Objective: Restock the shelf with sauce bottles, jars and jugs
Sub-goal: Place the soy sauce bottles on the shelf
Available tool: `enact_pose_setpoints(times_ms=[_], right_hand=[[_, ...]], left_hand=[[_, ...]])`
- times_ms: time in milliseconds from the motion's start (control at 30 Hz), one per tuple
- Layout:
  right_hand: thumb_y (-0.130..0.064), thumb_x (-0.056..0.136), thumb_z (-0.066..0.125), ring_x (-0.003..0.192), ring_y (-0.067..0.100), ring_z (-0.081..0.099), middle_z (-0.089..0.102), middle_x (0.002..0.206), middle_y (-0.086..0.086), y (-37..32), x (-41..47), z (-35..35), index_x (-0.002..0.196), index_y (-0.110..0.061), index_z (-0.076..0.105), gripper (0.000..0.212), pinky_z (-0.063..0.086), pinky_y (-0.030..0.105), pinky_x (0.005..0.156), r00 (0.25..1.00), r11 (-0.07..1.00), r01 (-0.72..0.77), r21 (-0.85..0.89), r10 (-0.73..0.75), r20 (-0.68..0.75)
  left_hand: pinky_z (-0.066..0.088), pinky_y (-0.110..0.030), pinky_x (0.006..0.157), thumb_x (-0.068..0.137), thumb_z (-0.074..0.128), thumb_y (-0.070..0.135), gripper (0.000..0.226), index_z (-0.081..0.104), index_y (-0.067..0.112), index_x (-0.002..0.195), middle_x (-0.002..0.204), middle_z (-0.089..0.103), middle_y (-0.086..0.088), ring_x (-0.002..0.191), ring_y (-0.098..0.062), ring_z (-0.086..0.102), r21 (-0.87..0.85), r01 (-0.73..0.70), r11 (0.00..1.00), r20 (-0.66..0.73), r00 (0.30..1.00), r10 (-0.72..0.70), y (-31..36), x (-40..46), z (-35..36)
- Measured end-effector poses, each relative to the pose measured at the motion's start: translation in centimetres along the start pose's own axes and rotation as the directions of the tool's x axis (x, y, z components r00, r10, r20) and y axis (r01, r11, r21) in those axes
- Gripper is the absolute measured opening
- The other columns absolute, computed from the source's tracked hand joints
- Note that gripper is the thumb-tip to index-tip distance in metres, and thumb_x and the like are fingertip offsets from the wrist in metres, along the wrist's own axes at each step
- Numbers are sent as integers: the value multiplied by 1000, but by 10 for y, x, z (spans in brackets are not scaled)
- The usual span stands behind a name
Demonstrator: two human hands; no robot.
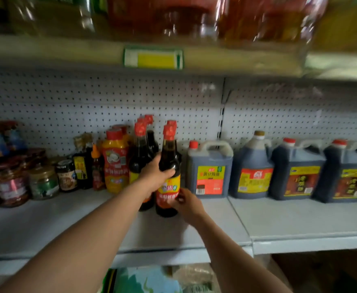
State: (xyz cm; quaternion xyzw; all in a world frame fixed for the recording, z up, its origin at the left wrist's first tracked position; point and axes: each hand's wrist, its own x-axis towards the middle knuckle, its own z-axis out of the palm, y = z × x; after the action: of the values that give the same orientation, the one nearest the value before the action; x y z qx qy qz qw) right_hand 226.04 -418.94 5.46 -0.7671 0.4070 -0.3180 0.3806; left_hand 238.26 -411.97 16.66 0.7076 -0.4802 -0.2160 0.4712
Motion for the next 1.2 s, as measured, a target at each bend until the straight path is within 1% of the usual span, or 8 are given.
enact_pose_setpoints(times_ms=[67,233,367,433,633,800,1000,1200], right_hand=[[-38,85,75,93,9,66,71,105,-7,-5,-4,-4,120,-17,62,43,53,26,75,999,999,-22,-38,20,-50],[-36,82,82,111,16,65,68,120,-4,-21,-41,-24,126,-16,59,54,50,26,89,997,993,11,-119,-21,-79],[-33,79,85,119,27,63,66,130,5,-33,-71,-28,133,-14,59,64,51,39,98,998,977,18,-215,-31,-59],[-35,75,87,119,30,62,66,130,10,-42,-88,-22,136,-16,56,71,51,43,97,999,965,16,-263,-29,-45],[-38,80,83,125,31,55,57,139,13,-86,-132,12,147,-15,44,81,45,33,93,993,884,98,-456,-59,101],[-35,78,84,127,30,53,55,140,13,-127,-171,65,146,-21,44,80,47,37,99,987,870,128,-476,-65,147],[-34,83,81,117,30,57,54,134,13,-167,-210,149,147,-28,37,78,50,39,94,968,853,159,-497,-38,246],[-38,79,83,126,33,52,55,138,13,-182,-241,232,150,-30,35,86,47,38,97,949,838,157,-522,18,314]], left_hand=[[47,-36,100,93,66,33,76,23,31,155,147,47,-4,128,-26,51,104,1,995,-66,998,6,3,-6,3],[43,-38,105,88,71,33,76,31,21,152,148,47,-6,132,-28,48,152,52,987,-154,988,-29,-9,-38,-5],[45,-33,89,83,76,36,69,43,21,141,136,57,-4,121,-28,56,259,121,958,-220,973,-63,-32,-80,-41],[46,-34,90,79,79,38,72,42,22,139,135,56,-6,120,-29,56,292,174,941,-234,966,-107,-48,-104,-64],[47,-43,96,78,81,37,83,32,26,144,139,40,-15,123,-37,48,328,294,898,-219,948,-231,-100,-169,-132],[42,-38,89,81,79,30,68,40,33,136,135,39,-10,123,-35,38,469,262,844,-179,963,-200,-138,-221,-186],[44,-39,92,72,84,35,72,44,35,131,133,39,-8,123,-34,40,560,259,787,-175,965,-193,-193,-264,-255],[41,-39,98,65,84,44,84,42,33,137,134,46,-12,126,-35,41,580,246,776,-141,969,-202,-256,-294,-298]])
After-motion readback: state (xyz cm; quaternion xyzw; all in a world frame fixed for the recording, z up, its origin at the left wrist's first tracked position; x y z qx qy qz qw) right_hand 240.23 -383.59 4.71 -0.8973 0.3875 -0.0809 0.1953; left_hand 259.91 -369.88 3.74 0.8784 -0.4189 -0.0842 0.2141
